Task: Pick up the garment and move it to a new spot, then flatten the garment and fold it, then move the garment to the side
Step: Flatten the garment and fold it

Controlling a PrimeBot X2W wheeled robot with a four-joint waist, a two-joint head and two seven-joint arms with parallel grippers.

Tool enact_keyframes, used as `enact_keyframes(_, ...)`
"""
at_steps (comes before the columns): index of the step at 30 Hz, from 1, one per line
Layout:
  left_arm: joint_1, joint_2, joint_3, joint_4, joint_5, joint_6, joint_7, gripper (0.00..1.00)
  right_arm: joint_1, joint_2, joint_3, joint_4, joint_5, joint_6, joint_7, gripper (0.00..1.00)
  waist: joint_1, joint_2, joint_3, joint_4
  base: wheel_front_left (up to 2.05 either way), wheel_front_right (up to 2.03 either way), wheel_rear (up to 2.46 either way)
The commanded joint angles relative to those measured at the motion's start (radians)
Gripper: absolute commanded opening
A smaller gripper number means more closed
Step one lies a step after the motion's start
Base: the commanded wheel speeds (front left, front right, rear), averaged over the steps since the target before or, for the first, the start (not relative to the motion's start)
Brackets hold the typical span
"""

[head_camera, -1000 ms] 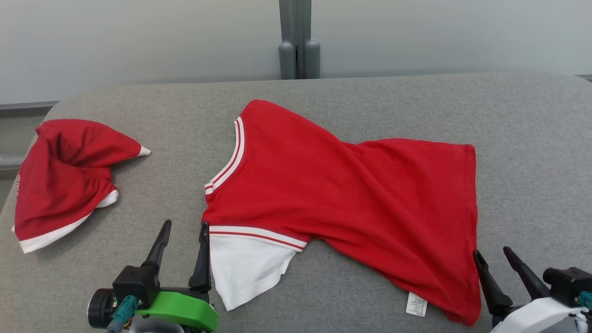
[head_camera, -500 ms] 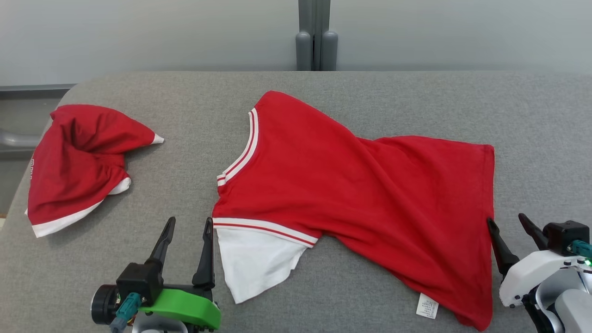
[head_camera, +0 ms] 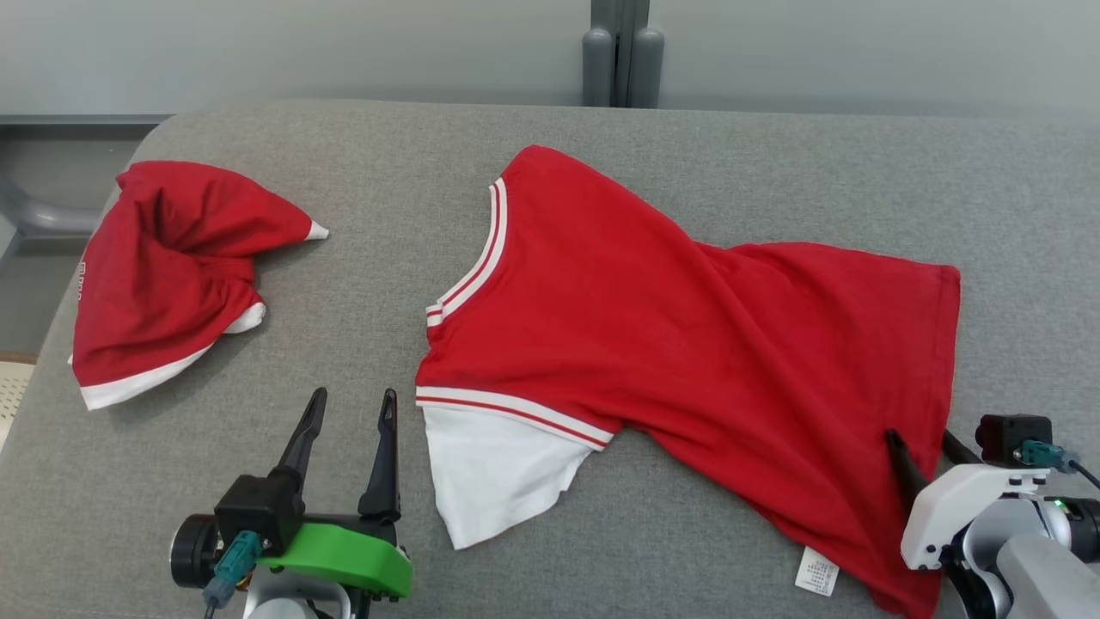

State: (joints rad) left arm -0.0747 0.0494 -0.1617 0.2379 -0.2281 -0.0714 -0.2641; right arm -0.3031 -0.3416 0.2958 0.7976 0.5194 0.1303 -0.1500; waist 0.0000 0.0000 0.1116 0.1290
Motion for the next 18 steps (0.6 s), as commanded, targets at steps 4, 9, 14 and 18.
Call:
enact_keyframes(4,-0.02,0.002,-0.001,-0.001,-0.004,0.007,0.0,1.0,-0.043,-0.01,0.045,0.026,0.032,0.0,-0.005,0.0,0.0,0.0,0.012,0.02,0.0,0.0,0.0)
enact_keyframes(9,-0.031,0.002,-0.008,-0.003,-0.008,0.009,0.0,1.0,-0.147,-0.069,0.057,0.048,0.049,0.0,-0.036,0.0,0.0,0.0,0.026,0.043,0.0,0.0,0.0)
enact_keyframes(14,-0.04,0.002,-0.014,-0.003,-0.016,0.011,0.0,1.0,-0.261,-0.117,0.037,0.094,0.035,0.0,-0.078,0.0,0.0,0.0,0.039,0.065,0.0,0.0,0.0)
enact_keyframes(18,-0.039,0.002,-0.018,-0.001,-0.02,0.015,0.0,1.0,-0.306,-0.107,0.049,0.143,0.048,0.0,-0.087,0.46,0.0,0.0,0.039,0.074,0.0,0.0,0.0)
